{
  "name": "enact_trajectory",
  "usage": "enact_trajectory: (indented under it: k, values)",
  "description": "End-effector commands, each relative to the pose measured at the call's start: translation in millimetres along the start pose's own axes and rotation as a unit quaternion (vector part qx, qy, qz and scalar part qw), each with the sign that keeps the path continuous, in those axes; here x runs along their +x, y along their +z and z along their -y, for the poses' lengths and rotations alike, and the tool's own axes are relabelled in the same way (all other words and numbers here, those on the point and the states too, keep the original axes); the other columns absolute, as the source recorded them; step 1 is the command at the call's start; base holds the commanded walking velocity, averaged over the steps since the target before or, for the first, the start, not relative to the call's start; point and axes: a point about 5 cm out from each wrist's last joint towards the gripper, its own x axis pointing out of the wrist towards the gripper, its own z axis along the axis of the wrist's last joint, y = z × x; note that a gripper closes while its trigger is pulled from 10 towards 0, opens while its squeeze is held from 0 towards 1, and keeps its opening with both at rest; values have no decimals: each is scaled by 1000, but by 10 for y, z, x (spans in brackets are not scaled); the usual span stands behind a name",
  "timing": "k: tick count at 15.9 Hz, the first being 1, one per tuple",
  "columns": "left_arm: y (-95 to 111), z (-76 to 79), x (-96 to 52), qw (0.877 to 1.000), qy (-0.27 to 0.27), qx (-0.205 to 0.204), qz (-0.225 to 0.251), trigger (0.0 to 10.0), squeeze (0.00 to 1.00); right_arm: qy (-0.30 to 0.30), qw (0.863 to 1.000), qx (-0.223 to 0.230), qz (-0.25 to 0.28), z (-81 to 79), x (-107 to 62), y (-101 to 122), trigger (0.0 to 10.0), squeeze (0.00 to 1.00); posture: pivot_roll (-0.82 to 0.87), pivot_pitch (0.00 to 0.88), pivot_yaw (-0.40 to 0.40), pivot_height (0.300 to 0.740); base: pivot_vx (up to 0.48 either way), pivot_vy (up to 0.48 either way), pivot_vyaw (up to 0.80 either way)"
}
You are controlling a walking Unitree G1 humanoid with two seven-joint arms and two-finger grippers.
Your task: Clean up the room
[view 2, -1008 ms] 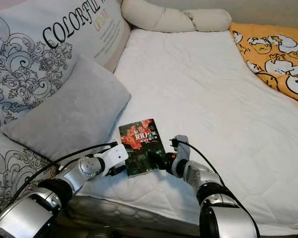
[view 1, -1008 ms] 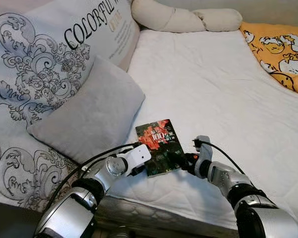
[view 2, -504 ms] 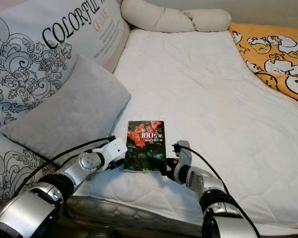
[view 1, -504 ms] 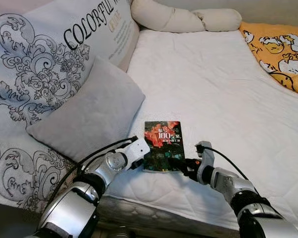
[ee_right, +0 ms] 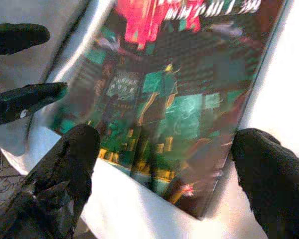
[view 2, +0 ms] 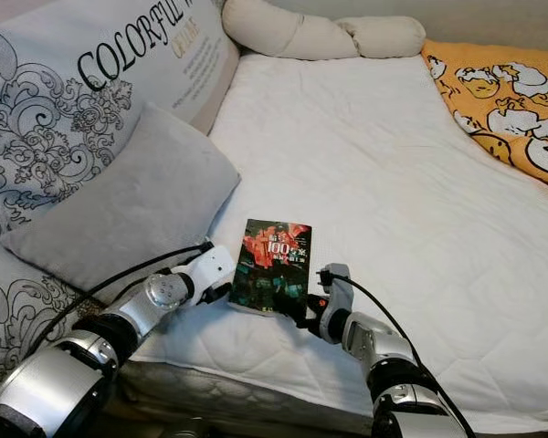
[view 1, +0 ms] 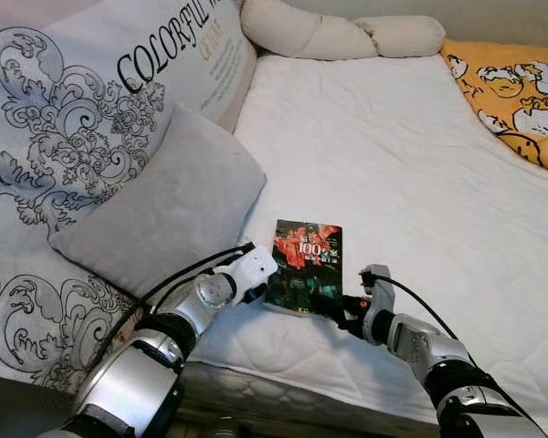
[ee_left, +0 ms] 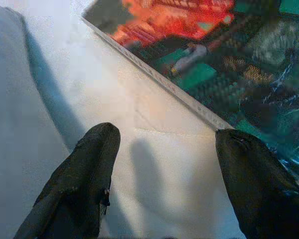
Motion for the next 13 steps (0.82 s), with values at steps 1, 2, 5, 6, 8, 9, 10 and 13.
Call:
enact_trajectory:
  k: [1,2,5,6,8,9,10,13]
  values:
    - [-18,-123,-53,1000,7,-20,23,10000,0,4,1000,-1,19,27,-71,58,10000,0,-14,0,56,740,0,0,0]
    - [-32,-163,-76,999,8,-29,31,10000,0,3,1000,7,28,48,-112,77,10000,0,-12,0,52,740,0,0,0]
    - [-229,-493,-302,995,22,-69,62,10000,0,-5,998,-24,51,111,-395,91,10000,0,-20,0,55,740,0,0,0]
    - [-237,-520,-325,995,24,-72,69,10000,0,-8,998,-24,54,116,-412,92,10000,0,-21,0,55,740,0,0,0]
    - [-203,-629,-399,983,57,-134,116,10000,0,-52,994,-49,84,141,-473,135,10000,0,-19,0,53,740,0,0,0]
    - [-142,-677,-448,966,82,-184,162,10000,0,-68,991,-65,95,122,-495,182,10000,0,-12,0,50,740,0,0,0]
    - [-72,-670,-510,937,114,-259,205,10000,0,-93,990,-48,96,59,-473,280,10000,0,2,0,37,740,0,0,0]
    - [-42,-430,-649,918,135,-291,234,10000,0,-143,957,-78,239,-135,-484,577,10000,0,35,0,2,740,0,0,0]
